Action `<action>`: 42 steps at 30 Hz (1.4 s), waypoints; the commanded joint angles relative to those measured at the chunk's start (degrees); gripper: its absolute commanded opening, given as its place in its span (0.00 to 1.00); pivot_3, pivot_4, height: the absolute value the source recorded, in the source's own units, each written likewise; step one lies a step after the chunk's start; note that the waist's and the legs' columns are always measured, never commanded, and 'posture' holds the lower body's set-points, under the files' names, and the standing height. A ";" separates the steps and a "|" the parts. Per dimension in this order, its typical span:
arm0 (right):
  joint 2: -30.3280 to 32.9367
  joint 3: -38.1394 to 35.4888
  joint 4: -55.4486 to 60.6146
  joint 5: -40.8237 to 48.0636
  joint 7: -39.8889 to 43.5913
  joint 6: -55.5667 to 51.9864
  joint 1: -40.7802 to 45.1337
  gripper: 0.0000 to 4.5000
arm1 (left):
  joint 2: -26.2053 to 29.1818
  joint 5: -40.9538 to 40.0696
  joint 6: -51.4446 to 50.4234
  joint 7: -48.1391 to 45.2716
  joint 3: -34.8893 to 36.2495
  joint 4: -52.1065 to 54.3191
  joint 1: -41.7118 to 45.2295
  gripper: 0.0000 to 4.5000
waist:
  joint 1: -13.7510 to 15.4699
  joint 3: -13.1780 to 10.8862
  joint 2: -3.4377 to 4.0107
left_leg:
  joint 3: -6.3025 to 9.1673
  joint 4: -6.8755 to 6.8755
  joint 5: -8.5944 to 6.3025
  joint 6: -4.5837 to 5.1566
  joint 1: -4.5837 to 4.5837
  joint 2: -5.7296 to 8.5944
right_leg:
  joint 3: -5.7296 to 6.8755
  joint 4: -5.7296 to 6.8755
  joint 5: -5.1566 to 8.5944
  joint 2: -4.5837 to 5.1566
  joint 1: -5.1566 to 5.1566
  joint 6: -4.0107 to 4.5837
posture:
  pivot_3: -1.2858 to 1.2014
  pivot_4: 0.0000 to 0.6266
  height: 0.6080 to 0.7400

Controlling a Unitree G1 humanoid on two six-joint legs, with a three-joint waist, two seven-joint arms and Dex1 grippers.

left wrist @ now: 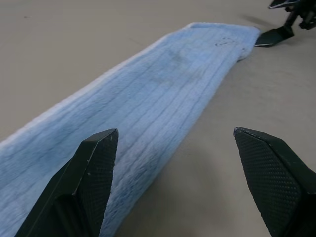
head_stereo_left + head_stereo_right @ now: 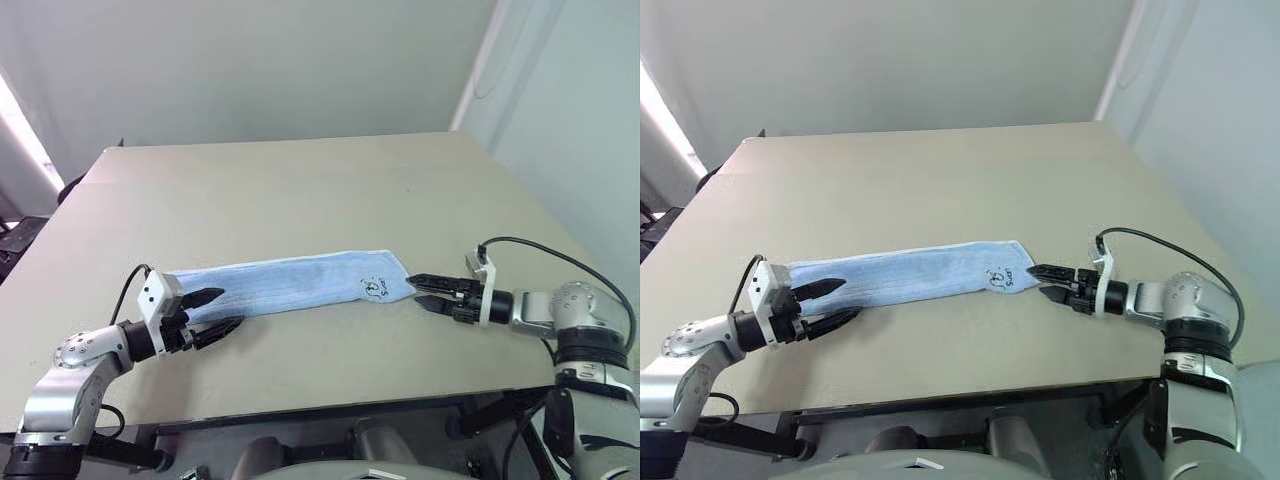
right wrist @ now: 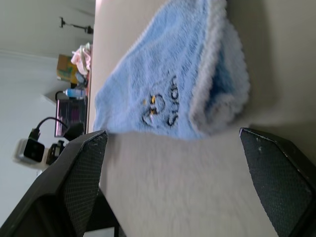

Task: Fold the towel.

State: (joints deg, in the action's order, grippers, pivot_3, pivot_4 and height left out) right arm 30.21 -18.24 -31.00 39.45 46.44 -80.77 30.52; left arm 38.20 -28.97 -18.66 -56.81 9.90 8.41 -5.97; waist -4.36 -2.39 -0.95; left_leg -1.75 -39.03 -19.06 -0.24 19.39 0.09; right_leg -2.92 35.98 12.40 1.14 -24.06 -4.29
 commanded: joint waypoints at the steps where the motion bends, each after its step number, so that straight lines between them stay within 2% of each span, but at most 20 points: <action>1: -4.30 0.76 -3.63 -1.39 -2.73 3.98 4.84 0.99 | -0.01 0.38 0.01 0.75 -0.39 2.05 1.15 0.88 | -0.86 -0.01 0.00 | 0.01 0.00 0.00 0.00 -0.07 -0.04 | -0.04 -0.01 0.00 -0.07 0.10 0.01 | 0.52 0.00 1.00; 7: -7.93 1.57 -9.56 -3.99 -4.36 8.91 9.20 0.99 | -0.02 0.85 0.04 1.41 -0.64 2.64 0.83 0.88 | -1.86 -0.02 0.02 | 0.13 0.01 0.00 0.00 -0.08 -0.29 | -0.05 0.02 -0.06 -0.44 0.07 0.11 | 0.52 0.00 1.00; 8: -8.21 1.32 -10.45 -3.94 -4.28 9.09 10.02 0.96 | 0.18 0.91 0.16 1.54 -0.36 2.53 0.89 0.88 | -1.89 -0.02 0.02 | 0.13 0.00 0.00 0.00 -0.07 -0.34 | -0.06 0.01 -0.08 -0.49 0.05 0.14 | 0.52 0.00 1.00; 10: -8.27 1.24 -11.80 -4.02 -3.73 9.41 11.15 0.86 | 0.54 1.14 0.47 1.77 0.12 2.13 1.08 0.88 | -1.80 -0.04 0.06 | 0.12 0.01 0.00 0.00 -0.06 -0.36 | -0.06 0.02 -0.10 -0.51 0.02 0.18 | 0.52 0.00 1.00; 16: -5.40 3.45 -9.67 -4.38 -0.65 7.83 10.66 0.38 | 1.69 1.14 0.82 2.02 2.20 0.16 1.19 0.88 | -1.24 -0.13 0.20 | 0.12 0.01 -0.01 0.00 0.04 -0.35 | -0.06 -0.01 -0.15 -0.49 -0.41 0.19 | 0.52 0.00 1.00; 20: 0.00 3.72 -6.44 -3.08 3.34 5.58 9.06 0.04 | 1.22 -0.41 0.07 3.07 4.50 -0.90 1.41 0.88 | -0.83 -0.20 0.31 | 0.11 0.06 -0.05 0.08 0.13 -0.34 | -0.04 -0.19 -0.16 -0.44 -0.42 0.16 | 0.52 0.00 1.00; 21: 1.48 3.84 -6.38 -3.06 4.31 5.22 8.98 0.01 | 1.05 -0.45 -0.05 3.25 4.62 -1.07 1.53 0.88 | -0.73 -0.21 0.32 | 0.12 0.06 -0.06 0.08 0.17 -0.32 | -0.03 -0.25 -0.16 -0.40 -0.42 0.17 | 0.52 0.00 1.00; 26: 12.36 11.43 -1.08 -4.14 16.67 7.14 6.07 0.01 | -1.44 -0.42 -0.62 4.89 3.52 -0.91 2.12 0.88 | 0.37 -0.21 0.33 | 0.07 0.07 -0.14 0.23 0.18 -0.28 | -0.04 -0.55 -0.17 -0.38 -0.32 0.13 | 0.52 0.00 1.00; 29: 19.29 17.62 -0.44 -8.19 23.14 12.79 5.74 0.01 | -2.72 0.28 -0.41 5.52 2.42 -0.85 2.38 0.88 | 0.43 -0.22 0.35 | 0.05 0.07 -0.15 0.25 0.17 -0.28 | -0.04 -0.56 -0.17 -0.38 -0.33 0.13 | 0.52 0.00 1.00; 32: 22.74 22.05 0.98 -10.80 27.46 16.81 7.40 0.01 | -2.96 0.52 -0.53 5.55 2.17 -1.04 2.52 0.88 | 0.40 -0.23 0.35 | 0.06 0.08 -0.16 0.25 0.15 -0.28 | -0.03 -0.56 -0.16 -0.40 -0.33 0.14 | 0.52 0.00 1.00; 37: 21.96 24.91 10.96 -10.51 29.43 18.30 9.45 0.01 | -2.47 0.99 -1.13 5.86 2.52 -1.39 2.68 0.88 | 0.25 -0.27 0.42 | 0.01 0.08 -0.16 0.26 0.05 -0.37 | -0.06 -0.47 -0.17 -0.52 -0.34 0.18 | 0.52 0.00 1.00; 42: 16.62 26.75 21.20 -9.18 26.01 15.33 10.49 0.01 | -3.06 1.10 -0.74 6.75 2.88 -1.03 2.66 0.88 | 0.45 -0.27 0.40 | 0.06 0.08 -0.16 0.26 0.09 -0.43 | -0.01 -0.46 -0.17 -0.56 -0.37 0.18 | 0.52 0.00 1.00</action>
State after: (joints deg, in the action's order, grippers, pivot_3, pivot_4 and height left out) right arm 47.72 7.87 -13.52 29.13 73.36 -64.55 39.58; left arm 34.93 -27.78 -19.82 -50.56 11.96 6.57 -4.00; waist -3.92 -2.66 -0.55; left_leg -1.69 -38.95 -19.22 0.02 19.50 -0.34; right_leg -2.93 35.50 12.22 0.60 -24.43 -4.11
